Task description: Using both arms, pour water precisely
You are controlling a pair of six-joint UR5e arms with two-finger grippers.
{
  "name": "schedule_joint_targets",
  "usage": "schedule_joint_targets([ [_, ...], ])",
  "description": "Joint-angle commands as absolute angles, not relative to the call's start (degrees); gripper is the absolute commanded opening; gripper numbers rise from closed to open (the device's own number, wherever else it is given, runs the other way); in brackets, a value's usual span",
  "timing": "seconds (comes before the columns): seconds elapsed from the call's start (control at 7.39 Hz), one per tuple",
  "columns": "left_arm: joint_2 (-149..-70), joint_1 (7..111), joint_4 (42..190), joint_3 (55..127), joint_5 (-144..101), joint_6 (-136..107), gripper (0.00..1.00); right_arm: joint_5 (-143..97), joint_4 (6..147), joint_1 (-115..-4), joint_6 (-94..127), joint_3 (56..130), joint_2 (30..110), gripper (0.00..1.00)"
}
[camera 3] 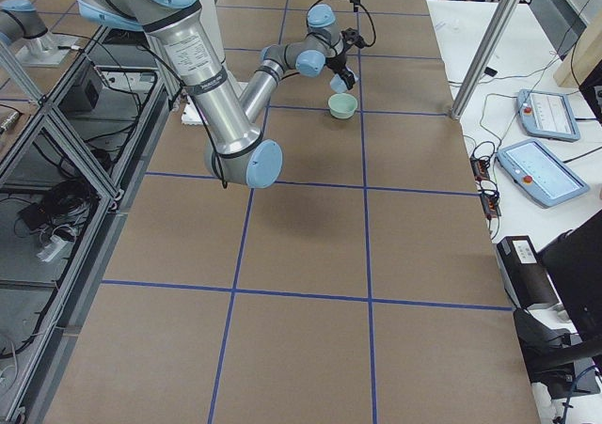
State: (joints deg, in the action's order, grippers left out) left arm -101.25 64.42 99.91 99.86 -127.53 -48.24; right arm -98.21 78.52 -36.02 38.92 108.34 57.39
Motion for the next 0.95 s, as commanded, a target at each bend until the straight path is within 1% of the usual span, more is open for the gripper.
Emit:
schedule_joint_targets([
  [0.0,-101.2,64.4,99.8,100.0,-127.5,-48.3,1.00,-85.1,76.7,-37.4,54.6,124.0,74.8,0.00],
  [0.14,-101.2,64.4,99.9,100.0,-127.3,-48.3,1.00,-75.9,76.7,-37.5,64.0,124.8,81.8,0.00],
  [0.27,-101.1,64.4,100.0,100.2,-127.3,-48.3,1.00,-63.8,76.5,-36.1,72.3,123.2,87.7,0.00],
  [0.41,-100.8,64.5,100.0,100.8,-127.2,-48.3,1.00,-61.4,75.7,-34.1,77.0,122.9,90.8,0.00],
  [0.68,-100.8,64.6,99.8,102.5,-127.1,-48.4,1.00,-45.7,75.8,-23.0,89.1,118.3,92.1,0.00],
  [0.81,-100.8,64.7,99.8,102.6,-127.1,-48.4,1.00,-43.2,75.8,-20.0,91.6,116.9,93.8,0.00],
])
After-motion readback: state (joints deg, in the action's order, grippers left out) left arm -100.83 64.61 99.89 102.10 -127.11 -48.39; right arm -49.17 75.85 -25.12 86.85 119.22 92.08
